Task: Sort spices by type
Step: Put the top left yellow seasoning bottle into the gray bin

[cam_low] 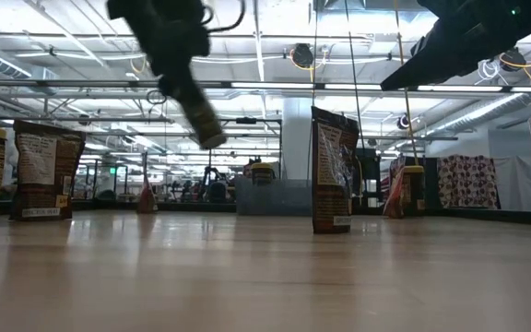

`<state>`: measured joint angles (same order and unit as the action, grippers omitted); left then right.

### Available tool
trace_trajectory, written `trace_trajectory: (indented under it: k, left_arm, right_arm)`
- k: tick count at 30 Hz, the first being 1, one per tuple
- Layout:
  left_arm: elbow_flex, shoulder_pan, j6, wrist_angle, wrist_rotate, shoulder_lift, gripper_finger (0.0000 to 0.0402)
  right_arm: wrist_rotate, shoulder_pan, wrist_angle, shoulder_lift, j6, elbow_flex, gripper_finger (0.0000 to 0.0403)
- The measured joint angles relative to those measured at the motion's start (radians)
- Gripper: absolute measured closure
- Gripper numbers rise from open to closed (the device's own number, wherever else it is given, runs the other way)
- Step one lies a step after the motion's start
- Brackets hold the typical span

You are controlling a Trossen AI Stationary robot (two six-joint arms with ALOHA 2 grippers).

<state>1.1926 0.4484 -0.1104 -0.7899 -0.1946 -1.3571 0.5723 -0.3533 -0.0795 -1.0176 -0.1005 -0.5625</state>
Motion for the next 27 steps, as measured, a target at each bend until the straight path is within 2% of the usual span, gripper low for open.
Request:
trace_trajectory:
  k: [7,16,27]
  left_arm:
    - [0.192,-0.044,-0.039,0.075,0.031,-0.167,0.0170]
    - [0.427,-0.037,-0.126,0.042,0.050,-0.391,0.0168]
    - [0.495,0.037,-0.185,0.021,0.170,-0.536,0.0167]
  right_arm:
    - [-0.001,0.000,0.000,0.000,0.004,0.000,0.0397]
    - [-0.001,0.000,-0.002,0.000,0.004,0.000,0.0397]
    - [-0.002,0.000,-0.007,0.000,0.008,0.000,0.0397]
